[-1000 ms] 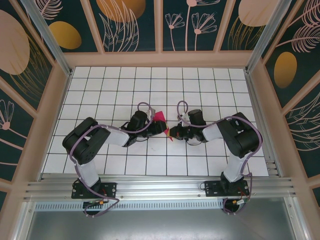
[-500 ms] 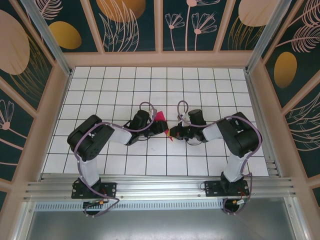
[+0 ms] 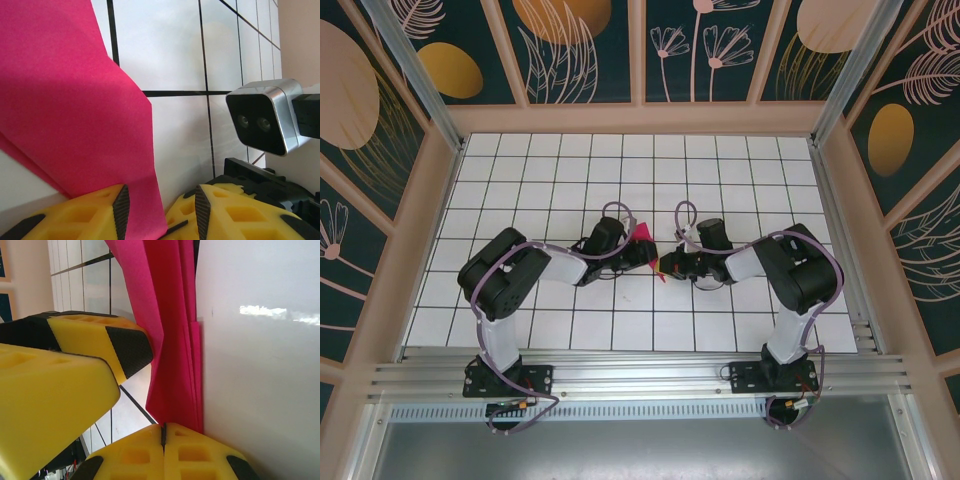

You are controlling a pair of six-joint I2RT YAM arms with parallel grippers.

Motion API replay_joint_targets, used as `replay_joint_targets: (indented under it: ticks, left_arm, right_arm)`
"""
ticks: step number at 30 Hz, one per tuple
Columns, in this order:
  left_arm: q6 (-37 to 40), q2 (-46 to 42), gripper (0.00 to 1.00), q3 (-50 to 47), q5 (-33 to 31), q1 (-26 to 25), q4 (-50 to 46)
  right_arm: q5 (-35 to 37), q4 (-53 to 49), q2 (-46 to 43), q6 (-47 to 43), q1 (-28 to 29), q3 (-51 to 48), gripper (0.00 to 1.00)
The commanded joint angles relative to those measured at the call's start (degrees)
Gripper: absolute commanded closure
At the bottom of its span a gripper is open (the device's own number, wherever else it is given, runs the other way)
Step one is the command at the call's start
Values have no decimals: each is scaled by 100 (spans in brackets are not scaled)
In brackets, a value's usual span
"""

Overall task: Fold a paper plane with a square sheet of paper (pick it up from the middle)
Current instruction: Fold the wing for the fifth time at the center of the table.

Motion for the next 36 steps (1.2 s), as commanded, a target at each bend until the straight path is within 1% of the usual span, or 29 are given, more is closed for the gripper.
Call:
replay_joint_targets:
  ticks: [1, 5, 7, 15, 17, 23, 27, 29, 32, 36]
  left_arm:
    - [163, 235, 58, 214, -395, -10, -688]
    - [101, 302, 58, 378, -616, -7, -1167]
    - [57, 324, 59, 405, -676, -11, -1281]
    - [4, 329, 60, 460, -790, -11, -1485]
    - [1, 329, 60, 461, -799, -9, -1488]
    - [-10, 347, 60, 474, -808, -9, -1520]
    - [-16, 342, 60, 474, -836, -10, -1558]
    - [-24, 347, 60, 474, -860, -4, -1581]
    - [-56, 331, 60, 477, -889, -10, -1591]
    - [-106, 344, 61, 501, -907, -10, -1597]
  right_arm:
    - [196, -480, 32, -199, -24, 74, 99]
    - [194, -734, -160, -399, -27, 138, 89]
    - [187, -833, -220, -483, -27, 132, 88]
    - [57, -931, -419, -596, -30, -52, 88]
    - [150, -988, -441, -622, -28, -88, 88]
    - [454, -1182, -295, -688, -30, -60, 96]
    - [583, -1318, -293, -696, -24, 20, 96]
    - [595, -1340, -440, -688, -27, 31, 95]
    - [610, -1406, -765, -697, -31, 21, 90]
    - [771, -1674, -1012, -951, 51, 76, 84]
